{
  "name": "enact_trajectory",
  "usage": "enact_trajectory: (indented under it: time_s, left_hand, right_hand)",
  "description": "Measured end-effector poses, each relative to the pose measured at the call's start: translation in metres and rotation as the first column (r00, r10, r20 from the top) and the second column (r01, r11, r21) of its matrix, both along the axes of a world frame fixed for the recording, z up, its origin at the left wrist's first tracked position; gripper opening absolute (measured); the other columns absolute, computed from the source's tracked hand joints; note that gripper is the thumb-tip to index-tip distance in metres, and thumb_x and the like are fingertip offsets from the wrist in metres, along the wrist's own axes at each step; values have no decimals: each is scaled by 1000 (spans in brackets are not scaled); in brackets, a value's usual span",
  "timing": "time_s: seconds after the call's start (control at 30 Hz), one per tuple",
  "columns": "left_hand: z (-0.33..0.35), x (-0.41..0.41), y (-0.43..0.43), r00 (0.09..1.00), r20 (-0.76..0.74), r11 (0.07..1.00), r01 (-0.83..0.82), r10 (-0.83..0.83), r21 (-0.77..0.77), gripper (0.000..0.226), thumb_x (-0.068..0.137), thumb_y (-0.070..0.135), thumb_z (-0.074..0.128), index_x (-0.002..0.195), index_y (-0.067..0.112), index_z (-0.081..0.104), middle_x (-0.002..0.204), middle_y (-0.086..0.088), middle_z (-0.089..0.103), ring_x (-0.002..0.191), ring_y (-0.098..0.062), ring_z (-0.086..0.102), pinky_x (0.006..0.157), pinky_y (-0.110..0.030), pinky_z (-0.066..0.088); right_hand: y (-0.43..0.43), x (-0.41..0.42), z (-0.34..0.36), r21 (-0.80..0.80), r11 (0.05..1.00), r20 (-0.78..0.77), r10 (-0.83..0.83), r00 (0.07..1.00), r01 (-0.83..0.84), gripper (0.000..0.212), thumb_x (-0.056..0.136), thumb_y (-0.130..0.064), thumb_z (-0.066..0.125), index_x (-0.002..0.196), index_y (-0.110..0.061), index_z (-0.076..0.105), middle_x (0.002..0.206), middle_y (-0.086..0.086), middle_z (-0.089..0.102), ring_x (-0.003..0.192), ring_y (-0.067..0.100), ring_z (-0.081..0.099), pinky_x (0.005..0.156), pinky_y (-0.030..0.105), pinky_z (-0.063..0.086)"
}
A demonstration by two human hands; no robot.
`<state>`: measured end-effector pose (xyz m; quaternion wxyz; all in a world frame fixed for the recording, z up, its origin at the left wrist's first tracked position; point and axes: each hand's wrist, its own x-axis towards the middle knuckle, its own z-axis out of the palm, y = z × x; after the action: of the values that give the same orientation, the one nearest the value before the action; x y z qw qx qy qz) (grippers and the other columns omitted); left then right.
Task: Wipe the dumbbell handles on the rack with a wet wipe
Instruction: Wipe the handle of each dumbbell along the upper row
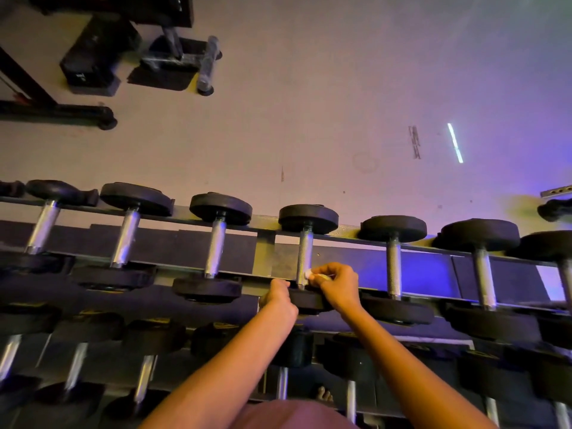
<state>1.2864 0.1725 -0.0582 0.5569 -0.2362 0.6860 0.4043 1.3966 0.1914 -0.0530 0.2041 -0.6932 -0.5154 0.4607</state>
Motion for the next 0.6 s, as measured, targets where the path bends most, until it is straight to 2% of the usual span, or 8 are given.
enact_trajectory:
  time_s: [0.07,0.13,0.2,0.3,0.37,0.47,0.53,0.6]
  left_hand:
    - [1,-1,-1,997,-74,1000,21,-21,-12,3,79,8,54,78,6,53,85,-18,59,67,-35,57,67,-49,53]
    - [-5,-2,-1,983,-158,995,95,-99,-33,19,77,17,54,94,7,57,102,-19,64,82,-40,63,75,-51,55]
    - [1,-3,-3,960,-226,986,154,-166,-70,35,84,20,51,115,4,57,119,-19,60,99,-41,61,85,-49,54]
    - [10,-5,-1,899,-346,963,242,-269,-120,41,93,22,42,126,0,53,128,-20,55,110,-41,55,91,-47,49]
    - [8,-3,0,834,-426,936,318,-351,-149,44,92,27,39,124,2,56,128,-21,55,110,-41,55,94,-51,47]
    - [4,2,3,706,-550,888,425,-446,-175,47,96,34,35,129,5,54,134,-17,53,119,-38,50,98,-52,43]
    - [12,2,2,646,-598,864,472,-475,-176,48,99,36,33,132,7,53,136,-16,52,122,-37,48,99,-51,41]
    - [18,1,1,623,-612,852,492,-488,-178,48,100,36,31,132,6,52,137,-17,52,123,-38,47,98,-49,38]
  right_hand:
    - [3,-2,5,55,997,-30,-46,998,47,13,81,-21,76,86,-10,74,82,1,72,79,14,67,70,27,56]
    - [9,-5,12,118,987,-80,-97,992,106,13,83,-21,74,90,-10,74,83,1,72,79,13,66,71,26,55]
    - [20,-10,17,173,974,-112,-128,985,147,16,85,-20,71,97,-9,73,89,2,72,83,12,64,72,20,51]
    - [36,-19,24,228,963,-126,-116,985,142,22,89,-22,67,106,-10,71,98,3,71,91,13,63,76,19,50]
    - [42,-26,27,238,968,-79,-58,995,75,23,90,-21,66,108,-9,71,103,5,70,95,14,62,79,21,49]
    - [45,-32,23,220,973,81,47,996,-64,20,91,-11,62,109,-7,71,112,8,67,103,20,62,84,22,47]
    - [45,-31,22,204,970,163,97,982,-130,17,90,-7,61,102,-6,73,107,10,68,99,21,63,89,27,51]
    - [39,-26,20,181,972,170,122,978,-152,13,87,-7,63,92,-4,75,95,13,71,88,22,65,86,39,55]
